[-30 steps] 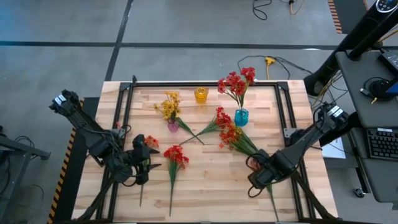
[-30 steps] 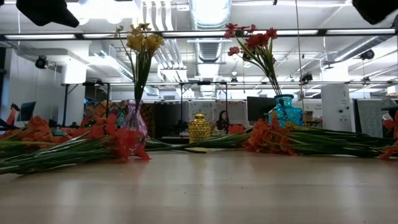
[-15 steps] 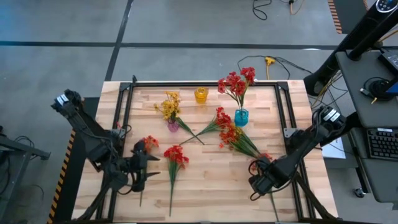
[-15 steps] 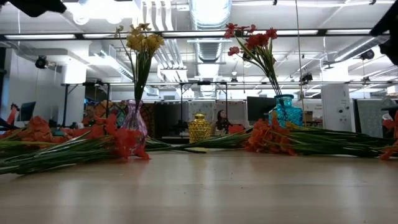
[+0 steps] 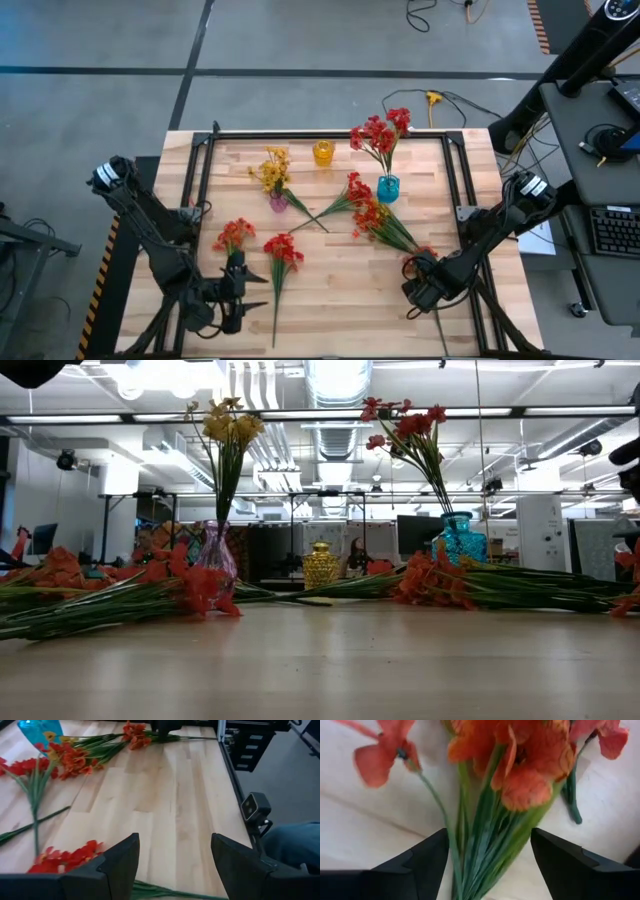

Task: Sort flowers into vase by color
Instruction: Put the bottom right orange flower into the yellow vase

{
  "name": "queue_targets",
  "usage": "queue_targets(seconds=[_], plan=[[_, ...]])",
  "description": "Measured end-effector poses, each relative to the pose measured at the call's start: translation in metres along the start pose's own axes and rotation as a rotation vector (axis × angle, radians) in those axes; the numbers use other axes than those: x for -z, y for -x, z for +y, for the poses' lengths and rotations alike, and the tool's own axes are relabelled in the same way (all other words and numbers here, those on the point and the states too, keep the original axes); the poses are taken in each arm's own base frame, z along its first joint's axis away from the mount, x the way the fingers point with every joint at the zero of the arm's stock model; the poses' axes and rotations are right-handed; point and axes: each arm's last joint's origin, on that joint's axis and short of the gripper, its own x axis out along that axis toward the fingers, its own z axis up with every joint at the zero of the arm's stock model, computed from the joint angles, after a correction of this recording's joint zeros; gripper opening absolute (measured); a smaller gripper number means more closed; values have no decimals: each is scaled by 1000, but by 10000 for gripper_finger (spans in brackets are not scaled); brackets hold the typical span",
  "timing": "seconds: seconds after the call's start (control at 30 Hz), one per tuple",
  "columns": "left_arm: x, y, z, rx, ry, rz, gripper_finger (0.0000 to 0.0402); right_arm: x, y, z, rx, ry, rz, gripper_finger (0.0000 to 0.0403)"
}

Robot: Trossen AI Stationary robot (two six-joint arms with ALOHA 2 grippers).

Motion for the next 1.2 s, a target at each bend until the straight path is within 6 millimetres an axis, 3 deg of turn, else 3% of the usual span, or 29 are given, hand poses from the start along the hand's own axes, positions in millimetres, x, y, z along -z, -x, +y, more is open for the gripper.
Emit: queue_targets(seconds=[0.5, 0.73, 0.93, 1.2], plan=[[-1, -25, -32, 53, 28, -121, 229, 0, -9, 4, -36, 22, -45, 165], [-7, -25, -33, 58, 27, -161, 229, -1, -5, 1, -49, 38, -35, 103], [-10, -25, -31, 50, 11, -173, 229, -1, 2, -2, -59, 144, -28, 56], [-34, -13, -24, 39, 135, -302, 229, 1, 9, -7, -60, 387, 39, 22]])
